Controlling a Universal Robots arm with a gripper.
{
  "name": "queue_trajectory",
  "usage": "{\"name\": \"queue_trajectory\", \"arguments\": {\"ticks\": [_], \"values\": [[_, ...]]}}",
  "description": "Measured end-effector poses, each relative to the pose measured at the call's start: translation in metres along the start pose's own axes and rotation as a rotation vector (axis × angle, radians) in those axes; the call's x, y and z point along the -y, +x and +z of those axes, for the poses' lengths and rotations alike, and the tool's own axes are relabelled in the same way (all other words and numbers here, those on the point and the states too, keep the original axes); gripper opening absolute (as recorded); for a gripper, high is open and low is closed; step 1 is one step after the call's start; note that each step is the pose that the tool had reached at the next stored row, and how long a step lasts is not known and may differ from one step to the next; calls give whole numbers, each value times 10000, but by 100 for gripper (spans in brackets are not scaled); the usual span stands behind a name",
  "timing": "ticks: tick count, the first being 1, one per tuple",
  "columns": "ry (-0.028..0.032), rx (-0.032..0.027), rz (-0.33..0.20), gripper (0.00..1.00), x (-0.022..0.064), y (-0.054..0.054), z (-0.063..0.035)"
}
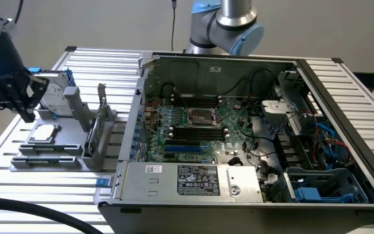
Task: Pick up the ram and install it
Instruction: 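Pick up the ram and move it above insertion slot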
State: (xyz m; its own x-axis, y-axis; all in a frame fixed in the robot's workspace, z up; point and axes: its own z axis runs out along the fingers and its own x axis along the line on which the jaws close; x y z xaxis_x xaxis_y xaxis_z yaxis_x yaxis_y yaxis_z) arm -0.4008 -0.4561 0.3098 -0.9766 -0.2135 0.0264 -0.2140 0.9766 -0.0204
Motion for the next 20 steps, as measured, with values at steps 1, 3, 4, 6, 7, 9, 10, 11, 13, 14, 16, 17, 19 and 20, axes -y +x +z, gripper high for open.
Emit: {"name": "queue_trajectory", "arguments": {"ticks": [1,3,4,6,7,9,10,11,13,14,16,17,19,20], "values": [[5,3,-178,11,0,0,3],[15,10,-544,11,0,0,9],[20,15,-724,11,0,0,13],[29,22,-1088,11,0,0,20],[34,24,-1269,11,0,-1,22],[44,33,-1644,11,-1,-1,29],[48,37,-1824,11,-1,-1,32],[53,40,-2008,11,-1,-1,36],[63,48,-2368,11,-1,-1,42],[67,51,-2549,11,-1,-1,45],[77,59,-2902,11,-1,-1,52],[82,63,-3099,11,-1,-1,55],[92,70,-3458,11,-1,-1,61],[96,74,-3637,11,-2,-1,65]]}}
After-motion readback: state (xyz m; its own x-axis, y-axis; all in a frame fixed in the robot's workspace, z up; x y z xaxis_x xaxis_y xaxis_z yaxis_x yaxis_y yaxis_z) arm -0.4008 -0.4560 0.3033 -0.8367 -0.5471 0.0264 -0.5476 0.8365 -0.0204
